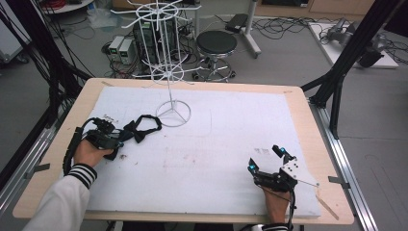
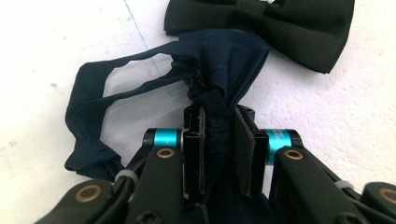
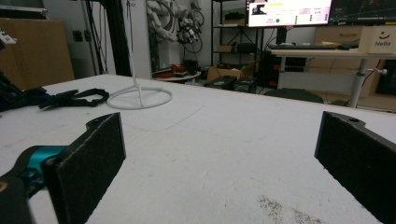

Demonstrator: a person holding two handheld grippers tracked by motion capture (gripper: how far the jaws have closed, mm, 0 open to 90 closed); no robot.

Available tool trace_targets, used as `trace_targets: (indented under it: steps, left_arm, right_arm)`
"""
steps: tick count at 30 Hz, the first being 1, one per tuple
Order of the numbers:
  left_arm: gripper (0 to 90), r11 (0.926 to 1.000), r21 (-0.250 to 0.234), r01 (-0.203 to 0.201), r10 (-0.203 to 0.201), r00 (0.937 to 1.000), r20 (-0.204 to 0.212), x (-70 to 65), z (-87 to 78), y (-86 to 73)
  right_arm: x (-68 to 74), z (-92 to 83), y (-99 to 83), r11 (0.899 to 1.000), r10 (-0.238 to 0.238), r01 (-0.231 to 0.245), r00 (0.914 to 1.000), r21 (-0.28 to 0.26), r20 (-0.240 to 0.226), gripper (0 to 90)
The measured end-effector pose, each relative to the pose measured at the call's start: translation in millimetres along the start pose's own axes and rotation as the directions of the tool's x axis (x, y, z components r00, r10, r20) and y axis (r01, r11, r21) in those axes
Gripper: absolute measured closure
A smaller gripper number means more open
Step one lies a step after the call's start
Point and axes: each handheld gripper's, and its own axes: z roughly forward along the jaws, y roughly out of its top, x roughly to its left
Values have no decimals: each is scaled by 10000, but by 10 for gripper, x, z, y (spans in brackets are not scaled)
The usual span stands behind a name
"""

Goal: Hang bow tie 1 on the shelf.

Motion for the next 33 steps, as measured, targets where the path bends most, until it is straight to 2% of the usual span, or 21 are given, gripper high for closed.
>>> trace_targets:
  steps: [3, 7, 12, 17, 20, 26, 29, 33]
  left_arm:
    - [749, 9998, -204, -33, 32, 10000, -32, 15, -27, -19]
    - [751, 9970, -777, 3, 13, 9998, 207, 43, -107, -34]
    - [751, 9928, -1201, 34, 6, 9995, 327, 53, -192, -48]
    - [752, 9857, -1678, 169, -78, 9985, 549, 47, -267, -49]
    - [752, 9786, -2034, 313, -167, 9972, 727, 49, -318, -53]
    - [752, 9477, -3170, 377, -80, 9955, 944, 32, -468, -39]
    - [751, 9271, -3733, 335, 29, 9953, 966, 8, -541, -13]
    - [751, 9092, -4155, 257, 137, 9957, 916, -15, -629, 27]
  right_arm:
    - [-1, 1, 1, 10000, 15, -15, 10000, 15, 29, 10]
    - [-1, 5, 1, 10000, 18, -18, 10000, 3, 39, 10]
    - [0, 6, 1, 10000, 4, -4, 10000, -6, 53, 11]
    - [4, 0, 1, 10000, 27, -27, 10000, 20, 36, 11]
    - [2, 0, 1, 10000, 15, -15, 10000, 24, 30, 11]
    - [1, -2, 0, 10000, 20, -20, 10000, 14, 8, 10]
    - [3, -1, 0, 10000, 12, -12, 10000, 5, 10, 10]
    - [3, -2, 0, 10000, 20, -20, 10000, 6, 6, 11]
